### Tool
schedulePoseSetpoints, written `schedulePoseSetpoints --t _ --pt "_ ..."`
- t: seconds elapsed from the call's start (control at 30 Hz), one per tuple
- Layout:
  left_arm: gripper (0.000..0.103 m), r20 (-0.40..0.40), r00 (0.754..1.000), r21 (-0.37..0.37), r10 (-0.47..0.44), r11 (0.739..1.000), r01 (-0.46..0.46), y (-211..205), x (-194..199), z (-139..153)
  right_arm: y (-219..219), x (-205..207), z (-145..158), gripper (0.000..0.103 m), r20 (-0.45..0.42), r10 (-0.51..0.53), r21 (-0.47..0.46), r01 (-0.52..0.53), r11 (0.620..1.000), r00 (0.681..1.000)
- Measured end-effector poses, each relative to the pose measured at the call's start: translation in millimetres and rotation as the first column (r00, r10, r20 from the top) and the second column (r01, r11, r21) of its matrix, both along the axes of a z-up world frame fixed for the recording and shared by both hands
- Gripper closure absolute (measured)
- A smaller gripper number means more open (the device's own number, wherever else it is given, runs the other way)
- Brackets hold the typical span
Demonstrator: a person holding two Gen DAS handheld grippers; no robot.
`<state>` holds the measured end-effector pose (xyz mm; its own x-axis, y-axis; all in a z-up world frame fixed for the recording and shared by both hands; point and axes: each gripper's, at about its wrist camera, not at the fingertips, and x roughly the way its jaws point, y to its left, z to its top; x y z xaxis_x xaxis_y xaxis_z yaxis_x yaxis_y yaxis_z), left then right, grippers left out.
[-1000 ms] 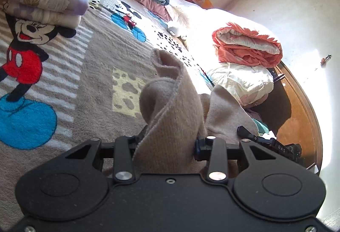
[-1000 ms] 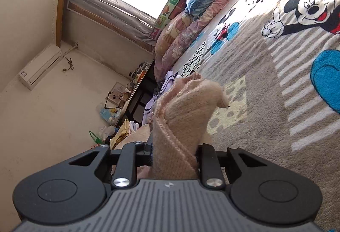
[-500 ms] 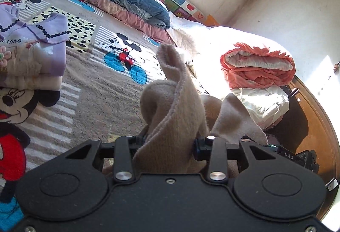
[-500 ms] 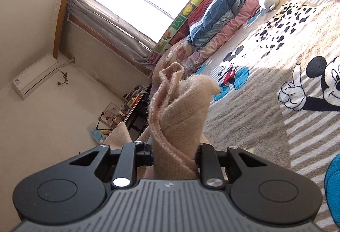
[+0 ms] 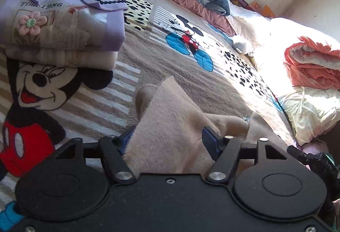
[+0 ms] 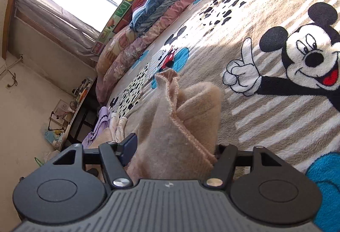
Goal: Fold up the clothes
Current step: 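Lay the sweater flat on the bed and open both grippers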
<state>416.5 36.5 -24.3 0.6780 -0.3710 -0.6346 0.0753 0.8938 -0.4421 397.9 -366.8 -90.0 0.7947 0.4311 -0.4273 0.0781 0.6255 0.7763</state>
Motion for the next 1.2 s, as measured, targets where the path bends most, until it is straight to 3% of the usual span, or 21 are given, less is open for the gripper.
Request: schedulePoseSetpoints --t 0.03,0.17,0.27,0.4,0.5,0.53,0.6,0.73,0.83,0.9,0.97,1.0,1.07,1.13,1.2 --pt "0.027 0.032 0.999 0.04 0.004 0.999 -0.005 2.6 -7.0 3.8 -5.6 -5.5 0.0 0.029 0.008 -0.011 -0.005 0.011 1.0 1.0" --pt "0.027 0.116 0.992 0.106 -0.057 0.993 0.045 8.0 -41.4 16.6 -23.2 -34.7 8.1 0.025 0.064 -0.059 -0.096 0.065 0.993 0.996" --pt "0.027 0.18 0.976 0.16 -0.121 0.983 0.092 6.4 -71.8 27.1 -17.8 -62.4 25.1 0.025 0.142 0.05 -0.231 -0.016 0.973 0.989" --pt "0.027 0.24 0.943 0.196 -0.231 0.963 0.186 1.3 -106.6 39.1 8.7 -100.1 52.0 0.025 0.221 0.222 -0.427 -0.11 0.898 0.95" --pt "0.026 0.248 0.911 0.269 -0.33 0.927 0.262 -8.8 -124.1 40.0 41.9 -125.9 68.1 0.023 0.243 0.403 -0.552 -0.216 0.805 0.882" --pt "0.026 0.246 0.899 0.297 -0.363 0.911 0.286 -12.6 -128.8 39.5 57.3 -134.6 73.2 0.022 0.231 0.475 -0.599 -0.26 0.757 0.849" --pt "0.026 0.232 0.865 0.386 -0.445 0.858 0.338 -23.1 -137.8 35.4 80.6 -142.3 75.8 0.021 0.19 0.558 -0.683 -0.3 0.666 0.808" --pt "0.026 0.17 0.797 0.564 -0.58 0.72 0.404 -43.7 -144.8 15.1 118.9 -146.7 73.6 0.022 0.076 0.646 -0.834 -0.306 0.458 0.759" --pt "0.026 0.104 0.759 0.618 -0.642 0.64 0.457 -50.7 -137.6 -3.8 139.8 -146.0 68.5 0.024 -0.005 0.691 -0.897 -0.308 0.317 0.723" --pt "0.026 0.075 0.752 0.649 -0.655 0.604 0.462 -53.2 -128.8 -14.1 151.1 -145.1 63.1 0.024 -0.051 0.708 -0.923 -0.304 0.237 0.705" --pt "0.032 0.059 0.749 0.648 -0.66 0.596 0.475 -53.0 -119.8 -20.3 156.3 -142.1 58.6 0.026 -0.081 0.711 -0.933 -0.304 0.192 0.699" --pt "0.038 0.065 0.745 0.647 -0.664 0.596 0.475 -52.4 -121.6 -19.0 158.4 -138.7 53.8 0.029 -0.095 0.708 -0.935 -0.307 0.178 0.7" --pt "0.075 0.077 0.738 0.646 -0.67 0.597 0.475 -51.1 -125.3 -16.4 159.7 -132.1 48.7 0.041 -0.108 0.702 -0.929 -0.322 0.181 0.704" --pt "0.086 0.089 0.731 0.645 -0.676 0.598 0.475 -49.9 -129.0 -13.7 157.1 -128.0 46.4 0.061 -0.102 0.69 -0.918 -0.335 0.212 0.716" --pt "0.094 0.101 0.724 0.644 -0.683 0.599 0.475 -48.7 -132.7 -11.1 154.2 -127.9 46.0 0.066 -0.086 0.68 -0.908 -0.338 0.246 0.728"
